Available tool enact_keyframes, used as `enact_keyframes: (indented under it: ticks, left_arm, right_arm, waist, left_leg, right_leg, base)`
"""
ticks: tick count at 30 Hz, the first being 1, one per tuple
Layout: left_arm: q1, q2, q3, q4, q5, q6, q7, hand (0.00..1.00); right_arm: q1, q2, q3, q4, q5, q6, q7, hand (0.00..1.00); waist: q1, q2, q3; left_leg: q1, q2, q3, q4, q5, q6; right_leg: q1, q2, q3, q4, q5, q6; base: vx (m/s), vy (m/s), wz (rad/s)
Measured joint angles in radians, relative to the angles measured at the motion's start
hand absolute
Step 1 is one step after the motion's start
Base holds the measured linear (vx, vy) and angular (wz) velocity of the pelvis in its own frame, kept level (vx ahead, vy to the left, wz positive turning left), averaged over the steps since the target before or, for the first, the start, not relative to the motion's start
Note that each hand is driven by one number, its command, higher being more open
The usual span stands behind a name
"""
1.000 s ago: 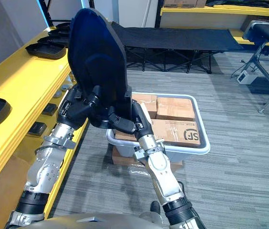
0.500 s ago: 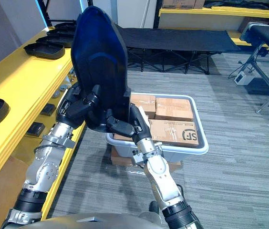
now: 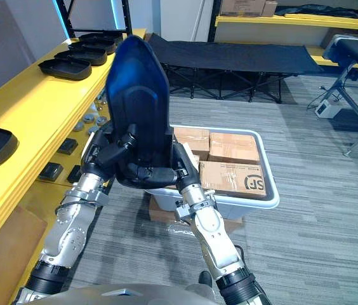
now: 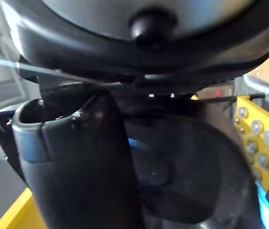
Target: Walk over and take three plastic housings, then place them on the shelf
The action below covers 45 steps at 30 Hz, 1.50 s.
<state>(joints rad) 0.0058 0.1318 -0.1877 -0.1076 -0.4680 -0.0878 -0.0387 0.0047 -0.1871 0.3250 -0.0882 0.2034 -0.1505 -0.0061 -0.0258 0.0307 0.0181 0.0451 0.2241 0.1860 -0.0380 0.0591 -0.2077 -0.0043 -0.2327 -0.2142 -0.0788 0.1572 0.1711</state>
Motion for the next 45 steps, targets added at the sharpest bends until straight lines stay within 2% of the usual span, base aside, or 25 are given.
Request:
enact_keyframes:
  ticks: [7, 11, 14, 17, 20, 23, 27, 28, 33, 36, 39, 43, 45]
  left_arm:
    - [0.032, -0.051, 0.019, 0.024, 0.31, -0.079, 0.225, 0.0]
    - [0.035, -0.056, 0.058, 0.024, 0.437, -0.124, 0.326, 0.0]
    - [0.035, -0.057, 0.1, 0.024, 0.476, -0.142, 0.386, 0.0]
    - [0.034, -0.074, 0.2, 0.022, 0.525, -0.157, 0.511, 0.0]
    - [0.034, -0.078, 0.283, 0.02, 0.512, -0.159, 0.572, 0.0]
    - [0.034, -0.078, 0.316, 0.02, 0.493, -0.167, 0.578, 0.0]
    - [0.034, -0.08, 0.332, 0.018, 0.425, -0.206, 0.557, 0.0]
    - [0.035, -0.089, 0.339, 0.017, 0.398, -0.227, 0.527, 0.0]
    - [0.079, -0.125, 0.386, -0.032, 0.337, -0.285, 0.457, 0.0]
    - [0.122, -0.142, 0.433, -0.066, 0.263, -0.311, 0.411, 0.0]
    - [0.161, -0.172, 0.464, -0.093, 0.171, -0.314, 0.369, 0.0]
    - [0.221, -0.185, 0.458, -0.164, 0.12, -0.319, 0.327, 0.0]
    - [0.24, -0.189, 0.458, -0.22, 0.12, -0.321, 0.317, 0.0]
  right_arm:
    - [-0.021, 0.032, -0.002, 0.047, 0.005, 0.037, -0.019, 1.0]
    - [-0.03, 0.036, -0.003, 0.088, 0.151, 0.061, 0.069, 1.0]
    - [-0.03, 0.032, -0.003, 0.091, 0.216, 0.075, 0.107, 1.0]
    - [-0.025, 0.018, -0.002, 0.091, 0.241, 0.077, 0.175, 1.0]
    - [0.001, -0.002, -0.009, 0.09, 0.302, 0.077, 0.247, 1.0]
    - [0.03, -0.002, -0.045, 0.09, 0.405, 0.077, 0.302, 1.0]
    - [0.033, 0.031, -0.121, 0.076, 0.565, 0.076, 0.399, 1.0]
    - [0.04, 0.047, -0.154, 0.062, 0.603, 0.076, 0.423, 1.0]
    - [0.091, 0.094, -0.276, 0.035, 0.607, 0.054, 0.435, 1.0]
    - [0.142, 0.116, -0.351, 0.037, 0.594, 0.041, 0.423, 1.0]
    - [0.151, 0.118, -0.365, 0.053, 0.566, 0.024, 0.389, 1.0]
    - [0.132, 0.153, -0.364, 0.093, 0.547, -0.044, 0.287, 1.0]
    - [0.127, 0.167, -0.358, 0.099, 0.546, -0.076, 0.237, 1.0]
  waist:
    - [0.017, 0.005, -0.003]
    - [0.026, 0.006, -0.005]
    - [0.028, 0.005, -0.005]
    - [0.026, 0.002, -0.007]
    - [0.026, -0.004, -0.011]
    - [0.046, -0.014, -0.017]
    - [0.047, -0.021, -0.021]
    - [0.046, -0.021, -0.021]
    - [0.037, -0.021, -0.021]
    - [0.037, -0.017, -0.02]
    - [0.04, -0.015, -0.02]
    - [0.058, -0.014, -0.02]
    - [0.081, -0.012, -0.018]
  left_leg:
    - [0.0, 0.0, -0.007, -0.002, 0.001, 0.0]
    - [-0.002, 0.001, -0.025, -0.003, 0.002, 0.0]
    - [-0.002, 0.001, -0.029, -0.003, 0.002, 0.0]
    - [-0.002, 0.002, -0.029, -0.004, 0.002, -0.001]
    - [-0.002, 0.002, -0.029, -0.004, 0.001, -0.001]
    - [-0.003, 0.002, -0.029, -0.005, 0.001, -0.001]
    - [-0.004, 0.002, -0.029, -0.005, 0.001, -0.001]
    - [-0.004, 0.002, -0.029, -0.005, 0.001, -0.001]
    - [-0.007, 0.002, -0.025, -0.005, -0.003, -0.002]
    - [-0.02, 0.002, -0.027, -0.004, -0.003, -0.002]
    - [-0.021, 0.002, -0.031, -0.002, -0.003, -0.002]
    - [-0.032, -0.001, -0.072, -0.001, -0.002, -0.001]
    - [-0.043, -0.004, -0.091, 0.0, 0.0, 0.001]
  right_leg:
    - [0.004, 0.0, -0.008, 0.0, -0.002, -0.002]
    - [0.017, 0.0, -0.026, 0.0, -0.003, -0.002]
    - [0.02, 0.0, -0.03, 0.0, -0.004, -0.001]
    - [0.02, 0.0, -0.031, 0.0, -0.007, -0.002]
    - [0.019, 0.0, -0.032, 0.0, -0.01, -0.003]
    - [0.019, 0.0, -0.033, 0.0, -0.013, -0.006]
    - [0.019, 0.0, -0.034, 0.0, -0.014, -0.005]
    - [0.019, 0.0, -0.033, 0.0, -0.015, -0.005]
    - [0.013, -0.001, -0.032, 0.0, -0.018, -0.002]
    - [0.004, -0.001, -0.034, 0.0, -0.017, -0.001]
    - [0.008, -0.001, -0.039, 0.0, -0.017, 0.0]
    - [0.031, -0.005, -0.08, 0.0, -0.026, 0.004]
    - [0.036, -0.008, -0.099, 0.0, -0.028, 0.005]
  base:
    - [0.0, 0.001, 0.01]
    - [0.0, 0.008, 0.11]
    - [0.0, 0.005, 0.05]
    - [0.0, 0.0, 0.0]
    - [0.0, 0.0, 0.0]
    - [0.0, 0.0, 0.0]
    - [0.0, 0.0, 0.0]
    - [0.0, 0.0, 0.0]
    - [0.0, 0.0, 0.0]
    - [0.0, 0.002, 0.01]
    - [0.01, 0.006, 0.05]
    - [0.0, 0.008, 0.29]
    - [-0.01, 0.017, 0.33]
